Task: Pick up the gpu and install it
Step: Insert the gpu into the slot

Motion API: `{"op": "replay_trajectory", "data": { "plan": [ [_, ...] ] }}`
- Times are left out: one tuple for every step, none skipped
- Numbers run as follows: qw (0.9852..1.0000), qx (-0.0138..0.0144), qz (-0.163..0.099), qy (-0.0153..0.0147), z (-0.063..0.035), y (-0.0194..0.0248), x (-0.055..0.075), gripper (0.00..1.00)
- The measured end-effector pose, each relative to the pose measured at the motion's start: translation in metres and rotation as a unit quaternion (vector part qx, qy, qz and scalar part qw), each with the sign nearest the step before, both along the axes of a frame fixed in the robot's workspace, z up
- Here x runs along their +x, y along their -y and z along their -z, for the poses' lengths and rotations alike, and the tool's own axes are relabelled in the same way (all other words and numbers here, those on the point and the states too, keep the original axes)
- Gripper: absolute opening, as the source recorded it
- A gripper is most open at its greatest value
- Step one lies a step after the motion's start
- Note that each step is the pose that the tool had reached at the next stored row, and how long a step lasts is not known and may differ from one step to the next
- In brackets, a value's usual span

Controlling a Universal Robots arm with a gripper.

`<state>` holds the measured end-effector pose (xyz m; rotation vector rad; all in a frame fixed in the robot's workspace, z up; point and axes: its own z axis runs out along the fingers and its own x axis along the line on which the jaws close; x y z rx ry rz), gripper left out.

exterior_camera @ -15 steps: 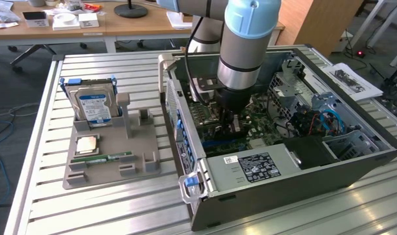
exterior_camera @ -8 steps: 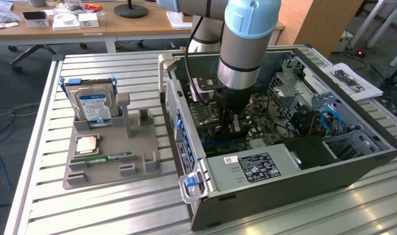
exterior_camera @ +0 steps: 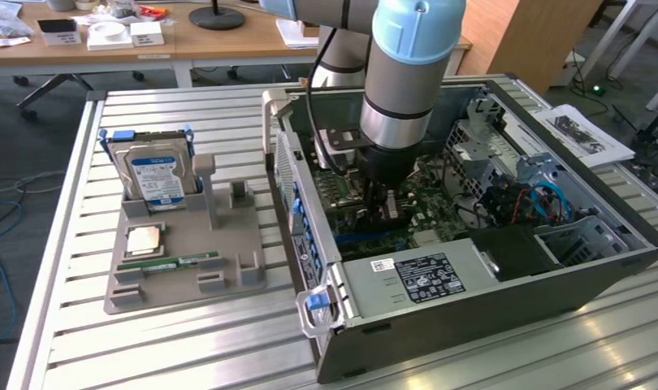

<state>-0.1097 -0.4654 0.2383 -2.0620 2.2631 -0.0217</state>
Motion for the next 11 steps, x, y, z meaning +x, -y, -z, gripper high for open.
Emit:
{"op": "replay_trajectory", "data": {
  "plan": [
    [1.0, 0.0, 0.0, 0.0, 0.0, 0.0, 0.0, 0.27],
    [1.0, 0.0, 0.0, 0.0, 0.0, 0.0, 0.0, 0.27],
    [1.0, 0.0, 0.0, 0.0, 0.0, 0.0, 0.0, 0.27],
    [1.0, 0.0, 0.0, 0.0, 0.0, 0.0, 0.0, 0.27],
    [1.0, 0.0, 0.0, 0.0, 0.0, 0.0, 0.0, 0.27],
    [1.0, 0.0, 0.0, 0.0, 0.0, 0.0, 0.0, 0.27],
    [1.0, 0.0, 0.0, 0.0, 0.0, 0.0, 0.0, 0.27],
    [1.0, 0.0, 0.0, 0.0, 0.0, 0.0, 0.0, 0.27],
    [1.0, 0.0, 0.0, 0.0, 0.0, 0.0, 0.0, 0.27],
    [1.0, 0.0, 0.0, 0.0, 0.0, 0.0, 0.0, 0.27],
    [1.0, 0.0, 0.0, 0.0, 0.0, 0.0, 0.0, 0.27]
  ]
}}
